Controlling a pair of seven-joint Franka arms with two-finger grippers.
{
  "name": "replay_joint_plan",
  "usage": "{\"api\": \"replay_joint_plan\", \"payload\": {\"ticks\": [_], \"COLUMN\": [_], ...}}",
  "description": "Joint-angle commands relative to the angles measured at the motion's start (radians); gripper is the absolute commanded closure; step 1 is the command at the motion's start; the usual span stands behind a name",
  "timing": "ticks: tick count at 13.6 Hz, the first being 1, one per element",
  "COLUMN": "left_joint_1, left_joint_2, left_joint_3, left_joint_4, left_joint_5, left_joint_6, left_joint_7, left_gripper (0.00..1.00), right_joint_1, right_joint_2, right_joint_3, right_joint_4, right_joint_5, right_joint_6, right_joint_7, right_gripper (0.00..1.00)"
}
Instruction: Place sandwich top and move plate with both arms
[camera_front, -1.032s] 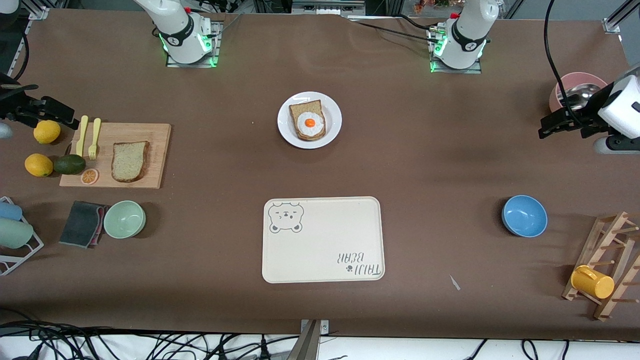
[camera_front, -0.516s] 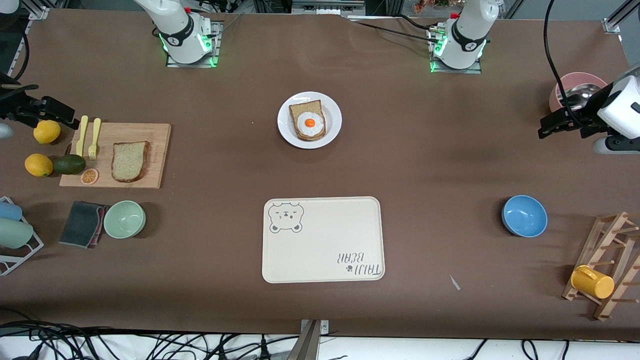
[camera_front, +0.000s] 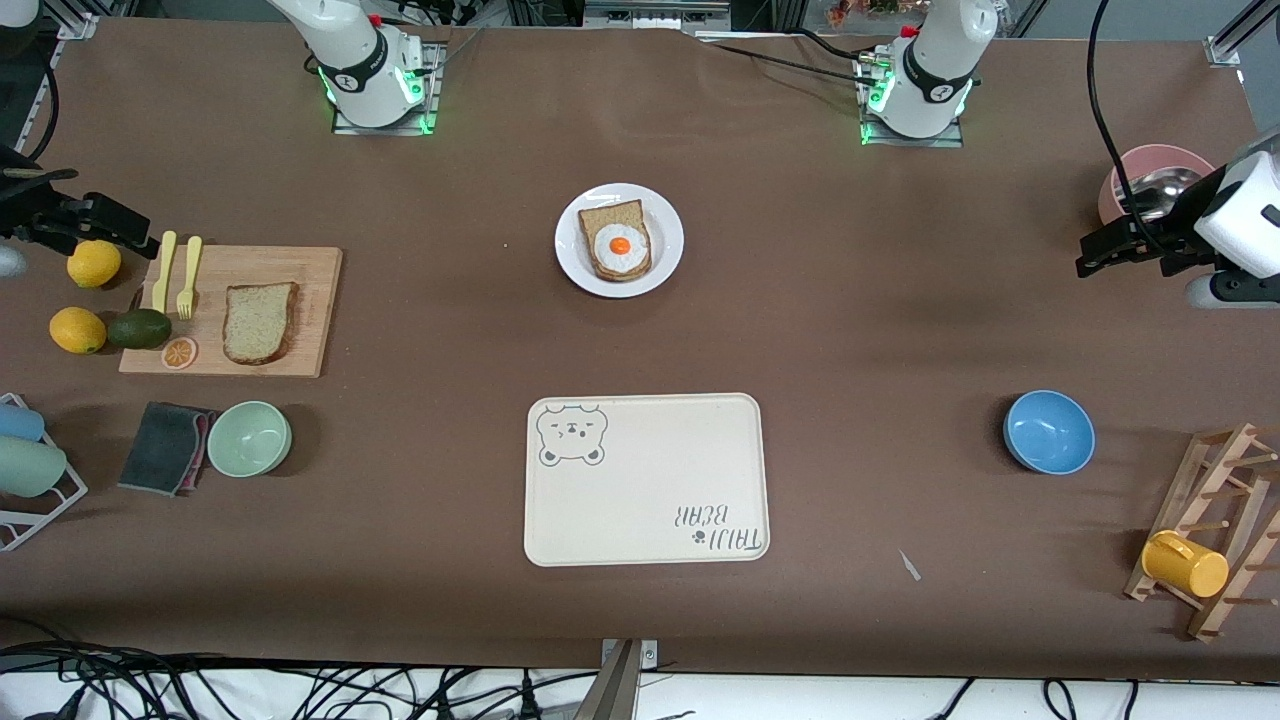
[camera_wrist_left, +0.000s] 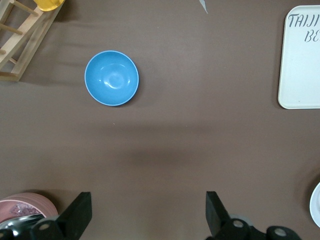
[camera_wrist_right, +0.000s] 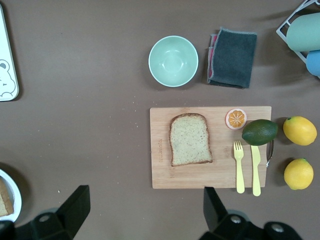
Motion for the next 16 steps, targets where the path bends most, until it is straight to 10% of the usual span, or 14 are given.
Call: {"api": "replay_joint_plan", "payload": {"ticks": [1, 12, 16], "left_joint_1": [-0.006, -0.006, -0.006], "left_joint_2": [-0.013, -0.012, -0.013], "left_joint_3": [-0.005, -0.005, -0.005], "left_joint_4": [-0.01, -0.01, -0.012], "left_joint_5": [0.036, 0.036, 0.036], "left_joint_6": [0.012, 0.012, 0.012], "left_joint_7": [-0.005, -0.005, -0.005], "left_gripper": [0.0, 0.0, 0.0], "right_joint_1": [-0.002, 0.059, 0.065], "right_joint_2": [0.01, 0.065, 0.083], "right_joint_3": [0.003, 0.004, 0.003], "right_joint_4": [0.024, 0.0, -0.188], "right_joint_5": [0.007, -0.084, -0.131], "right_joint_6": [-0.021, -0.069, 0.106], "right_joint_7": [0.007, 0.018, 0.023], "right_gripper": [0.0, 0.0, 0.0]}}
